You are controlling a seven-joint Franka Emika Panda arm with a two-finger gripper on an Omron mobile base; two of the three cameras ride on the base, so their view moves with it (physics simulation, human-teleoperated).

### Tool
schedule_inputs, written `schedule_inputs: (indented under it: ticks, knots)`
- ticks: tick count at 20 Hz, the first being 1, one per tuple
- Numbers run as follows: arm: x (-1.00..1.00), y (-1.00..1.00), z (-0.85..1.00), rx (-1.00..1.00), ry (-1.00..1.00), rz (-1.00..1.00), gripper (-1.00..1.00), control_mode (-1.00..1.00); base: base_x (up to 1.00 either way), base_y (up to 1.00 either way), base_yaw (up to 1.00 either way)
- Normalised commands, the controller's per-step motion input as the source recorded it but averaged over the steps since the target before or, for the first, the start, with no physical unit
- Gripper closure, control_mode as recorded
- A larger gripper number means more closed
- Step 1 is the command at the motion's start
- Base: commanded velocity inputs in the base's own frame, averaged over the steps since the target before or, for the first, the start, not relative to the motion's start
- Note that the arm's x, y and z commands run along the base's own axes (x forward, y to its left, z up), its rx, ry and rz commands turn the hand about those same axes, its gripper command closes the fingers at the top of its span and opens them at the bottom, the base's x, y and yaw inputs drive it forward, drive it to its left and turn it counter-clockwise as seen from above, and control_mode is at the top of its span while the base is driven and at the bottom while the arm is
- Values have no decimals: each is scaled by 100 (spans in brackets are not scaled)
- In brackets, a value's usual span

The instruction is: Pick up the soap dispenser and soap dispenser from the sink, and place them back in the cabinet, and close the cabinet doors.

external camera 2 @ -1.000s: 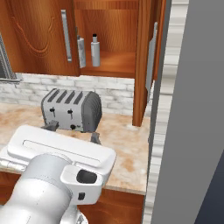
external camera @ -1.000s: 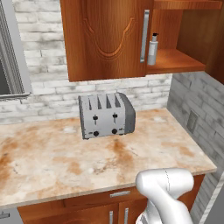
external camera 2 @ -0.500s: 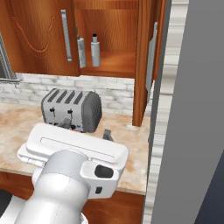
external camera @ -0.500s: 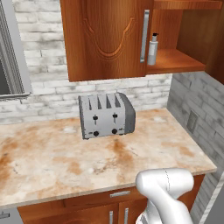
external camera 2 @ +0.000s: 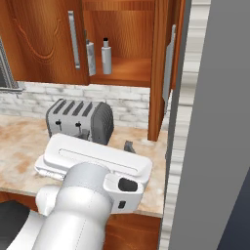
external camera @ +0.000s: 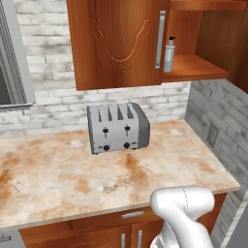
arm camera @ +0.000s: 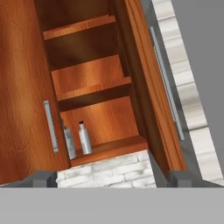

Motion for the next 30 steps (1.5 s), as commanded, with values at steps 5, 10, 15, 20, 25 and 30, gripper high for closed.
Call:
schedule_inputs:
  ticks: [5,10,15,20,25,30]
  knots:
    - [7,-20,-5,0,0,0,-100,-100,0,0,0]
    - [2,-24,-2,0,0,1,-100,-100,0,0,0]
    - [0,-23,0,0,0,2,-100,-100,0,0,0]
    - [0,-17,-3,0,0,2,-100,-100,0,0,0]
    - [7,-5,-11,0,0,0,-100,-100,0,0,0]
    - [19,-3,-16,0,0,1,-100,-100,0,0,0]
